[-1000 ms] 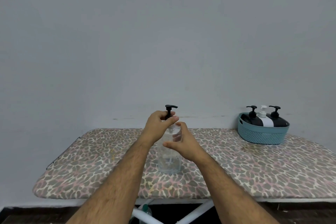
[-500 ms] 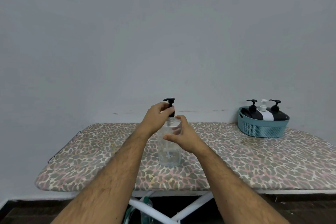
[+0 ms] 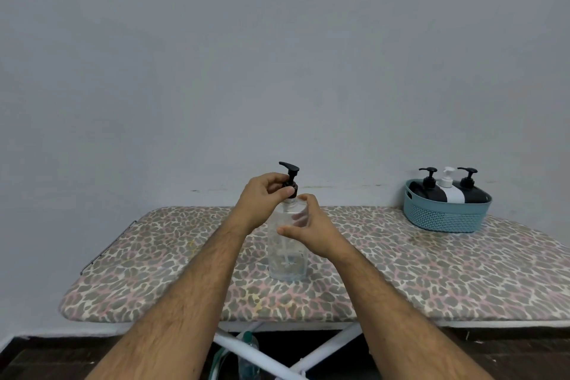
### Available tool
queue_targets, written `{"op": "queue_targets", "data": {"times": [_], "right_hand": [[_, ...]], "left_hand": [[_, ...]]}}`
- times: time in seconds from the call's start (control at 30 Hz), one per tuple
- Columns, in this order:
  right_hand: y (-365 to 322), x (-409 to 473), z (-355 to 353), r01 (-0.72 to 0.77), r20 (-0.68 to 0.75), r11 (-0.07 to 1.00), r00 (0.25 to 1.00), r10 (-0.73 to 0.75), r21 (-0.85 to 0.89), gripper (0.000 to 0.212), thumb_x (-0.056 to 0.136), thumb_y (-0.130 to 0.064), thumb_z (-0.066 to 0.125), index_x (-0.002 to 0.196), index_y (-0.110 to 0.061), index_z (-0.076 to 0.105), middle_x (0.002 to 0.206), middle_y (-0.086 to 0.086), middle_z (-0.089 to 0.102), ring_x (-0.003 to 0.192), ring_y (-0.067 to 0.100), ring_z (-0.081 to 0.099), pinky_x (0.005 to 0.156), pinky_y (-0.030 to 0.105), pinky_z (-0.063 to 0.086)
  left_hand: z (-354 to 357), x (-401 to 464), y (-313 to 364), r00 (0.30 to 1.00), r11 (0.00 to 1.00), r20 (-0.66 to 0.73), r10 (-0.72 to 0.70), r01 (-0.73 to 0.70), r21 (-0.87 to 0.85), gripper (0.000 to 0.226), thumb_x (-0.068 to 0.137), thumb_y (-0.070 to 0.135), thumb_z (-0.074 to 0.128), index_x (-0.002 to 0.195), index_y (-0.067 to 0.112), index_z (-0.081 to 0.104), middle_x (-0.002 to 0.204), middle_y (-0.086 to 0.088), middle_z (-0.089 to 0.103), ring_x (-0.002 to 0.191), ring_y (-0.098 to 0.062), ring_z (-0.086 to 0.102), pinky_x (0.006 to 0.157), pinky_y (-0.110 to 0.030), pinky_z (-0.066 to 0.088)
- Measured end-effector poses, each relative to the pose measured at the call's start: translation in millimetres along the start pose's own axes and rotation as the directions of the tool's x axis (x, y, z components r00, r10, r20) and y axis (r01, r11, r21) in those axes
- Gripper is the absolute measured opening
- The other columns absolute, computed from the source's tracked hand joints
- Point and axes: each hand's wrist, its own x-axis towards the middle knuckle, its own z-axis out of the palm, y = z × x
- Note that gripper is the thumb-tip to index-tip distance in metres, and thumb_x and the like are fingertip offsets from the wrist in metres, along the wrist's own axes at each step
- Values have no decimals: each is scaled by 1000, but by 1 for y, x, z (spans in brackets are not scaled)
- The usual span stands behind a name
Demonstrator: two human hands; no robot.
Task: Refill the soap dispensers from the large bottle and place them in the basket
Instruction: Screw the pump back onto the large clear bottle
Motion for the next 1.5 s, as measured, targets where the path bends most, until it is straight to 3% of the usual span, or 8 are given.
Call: {"op": "queue_targets", "data": {"times": [0.13, 0.27, 0.43, 0.73, 0.9, 1.03, 1.2, 1.5], "right_hand": [[0, -1, -1, -1, -5, 1000, 1000, 1, -2, 94, 79, -41, 82, 150, -27, 22, 122, 2, 55, 106, 11, 59, 80, 26, 48], [-1, -2, 1, 0, -8, 1000, 1000, 0, -15, 93, 79, -41, 82, 150, -27, 23, 121, 1, 55, 106, 11, 58, 81, 26, 49], [-1, -2, 1, 9, -17, 1000, 1000, -10, -25, 93, 79, -41, 82, 150, -26, 24, 119, 1, 54, 106, 12, 59, 87, 30, 51], [1, -1, -1, 9, 5, 1000, 1000, -9, -5, 93, 78, -40, 83, 149, -27, 25, 121, 2, 55, 108, 13, 58, 86, 30, 50], [1, 0, -1, -1, 9, 1000, 1000, 1, 2, 92, 79, -39, 83, 149, -27, 25, 122, 2, 54, 107, 13, 59, 84, 30, 50], [0, 0, -1, -4, 1, 1000, 1000, 4, -19, 92, 79, -40, 83, 149, -28, 24, 121, 1, 54, 106, 13, 59, 83, 30, 50], [-1, -1, 0, 9, -2, 1000, 1000, -9, -23, 95, 78, -42, 83, 151, -27, 23, 120, 0, 54, 106, 12, 59, 85, 29, 51], [0, 0, -2, 1, 4, 1000, 1000, -1, -27, 93, 80, -39, 83, 150, -25, 24, 119, 2, 53, 107, 16, 59, 84, 30, 49]], "left_hand": [[1, 0, 6, 999, 990, 34, 40, -45, 134, 21, 94, 16, 65, 114, 17, 68, 106, 7, 73, 101, -2, 67, 95, -22, 47], [7, -4, 8, 988, 972, -124, 90, -60, 226, 16, 87, 24, 73, 102, 23, 73, 90, 19, 70, 92, 12, 61, 84, -14, 43], [19, -7, 10, 951, 976, -291, 102, -39, 214, 14, 77, 29, 82, 88, 23, 75, 86, 15, 73, 88, 6, 66, 79, -11, 45], [0, -7, 3, 1000, 996, -3, -15, 14, -85, 20, 92, 11, 66, 111, 20, 70, 105, 3, 76, 103, -6, 69, 103, -29, 47], [-6, -5, 9, 984, 998, 173, -50, 56, -33, 31, 102, 10, 49, 130, 21, 59, 126, 6, 67, 118, 1, 59, 103, -23, 37], [-1, -2, 15, 982, 995, 162, -96, 98, -3, 29, 101, 10, 43, 118, 23, 63, 125, 7, 65, 121, -4, 55, 107, -30, 33], [11, 4, 8, 996, 990, -79, 40, -29, 136, 20, 85, 31, 75, 101, 20, 70, 108, 11, 65, 102, -6, 62, 89, -22, 48], [-4, 2, 10, 1000, 999, -25, -3, 2, -47, 18, 84, 8, 75, 101, 10, 73, 93, -2, 77, 90, -13, 74, 87, -25, 51]]}}
